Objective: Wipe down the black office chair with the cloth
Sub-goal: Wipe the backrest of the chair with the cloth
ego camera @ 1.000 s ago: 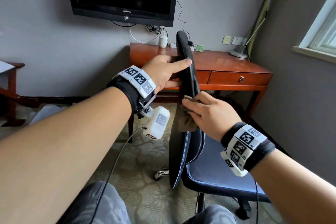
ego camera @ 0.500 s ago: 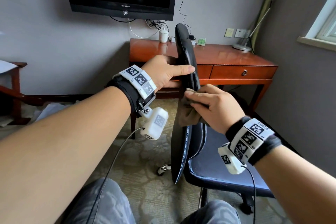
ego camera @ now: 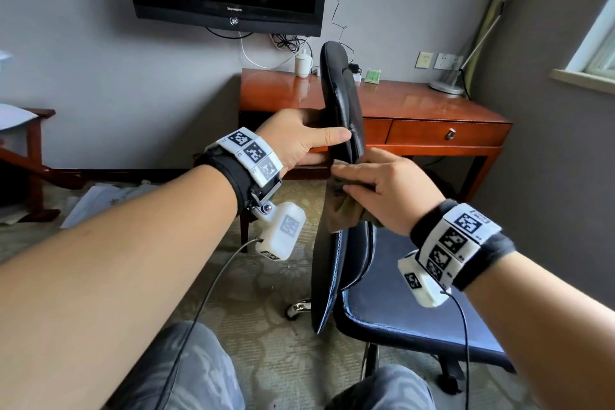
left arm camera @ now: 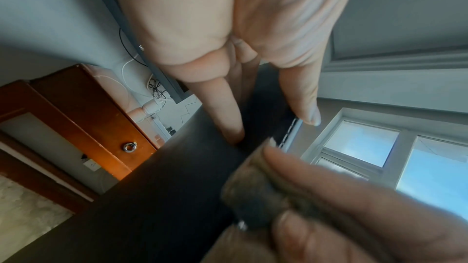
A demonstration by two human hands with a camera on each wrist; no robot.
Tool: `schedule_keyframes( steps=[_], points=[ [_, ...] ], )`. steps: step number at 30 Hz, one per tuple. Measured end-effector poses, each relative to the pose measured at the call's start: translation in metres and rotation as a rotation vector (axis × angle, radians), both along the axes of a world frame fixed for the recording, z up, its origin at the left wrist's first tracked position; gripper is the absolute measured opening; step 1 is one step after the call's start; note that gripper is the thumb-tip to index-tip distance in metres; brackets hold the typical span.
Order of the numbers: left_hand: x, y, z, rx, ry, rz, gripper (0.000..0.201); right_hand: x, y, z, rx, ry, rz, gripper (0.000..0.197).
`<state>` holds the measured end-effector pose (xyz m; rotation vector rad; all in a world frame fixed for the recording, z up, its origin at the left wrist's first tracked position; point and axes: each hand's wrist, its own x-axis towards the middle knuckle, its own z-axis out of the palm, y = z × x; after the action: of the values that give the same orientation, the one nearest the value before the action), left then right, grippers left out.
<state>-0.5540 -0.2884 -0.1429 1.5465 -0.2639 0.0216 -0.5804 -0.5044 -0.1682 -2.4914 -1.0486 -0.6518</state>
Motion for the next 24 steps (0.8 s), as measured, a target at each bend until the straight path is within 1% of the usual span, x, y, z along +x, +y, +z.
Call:
schedule_keyframes(
  steps=[3, 6, 8, 11, 14, 16, 19, 22, 24],
  points=[
    [0.0, 0.0, -0.001, -0.026, 0.019, -0.004, 0.044, 0.0, -0.008, -0.02, -0.011, 0.065, -0.022, 0.035],
    [0.0, -0.003, -0.002, -0.049, 0.021, 0.01, 0.04, -0.002, -0.008, -0.031, -0.074, 0.142, -0.043, 0.035],
    [-0.001, -0.003, -0.004, -0.065, 0.027, 0.014, 0.04, -0.005, -0.007, -0.026, -0.096, 0.156, -0.033, 0.035],
    [-0.003, -0.004, -0.005, -0.063, 0.027, 0.022, 0.038, -0.011, -0.006, -0.009, -0.058, 0.109, -0.02, 0.037],
    [-0.006, -0.006, -0.005, -0.052, 0.021, 0.026, 0.035, -0.012, -0.004, 0.003, -0.129, 0.075, -0.024, 0.038],
    [-0.006, -0.007, -0.006, -0.032, 0.012, 0.023, 0.037, -0.008, -0.002, 0.006, -0.169, 0.043, -0.032, 0.037],
    [-0.003, -0.004, -0.008, 0.016, -0.013, 0.037, 0.047, -0.003, 0.001, 0.005, -0.122, 0.01, -0.048, 0.038],
    [-0.003, -0.003, -0.016, 0.093, -0.033, 0.051, 0.06, -0.001, 0.002, -0.012, -0.058, 0.033, -0.062, 0.037],
    [-0.001, -0.002, -0.026, 0.136, -0.037, 0.052, 0.067, 0.0, -0.001, -0.028, -0.072, 0.072, -0.071, 0.037]
  ],
)
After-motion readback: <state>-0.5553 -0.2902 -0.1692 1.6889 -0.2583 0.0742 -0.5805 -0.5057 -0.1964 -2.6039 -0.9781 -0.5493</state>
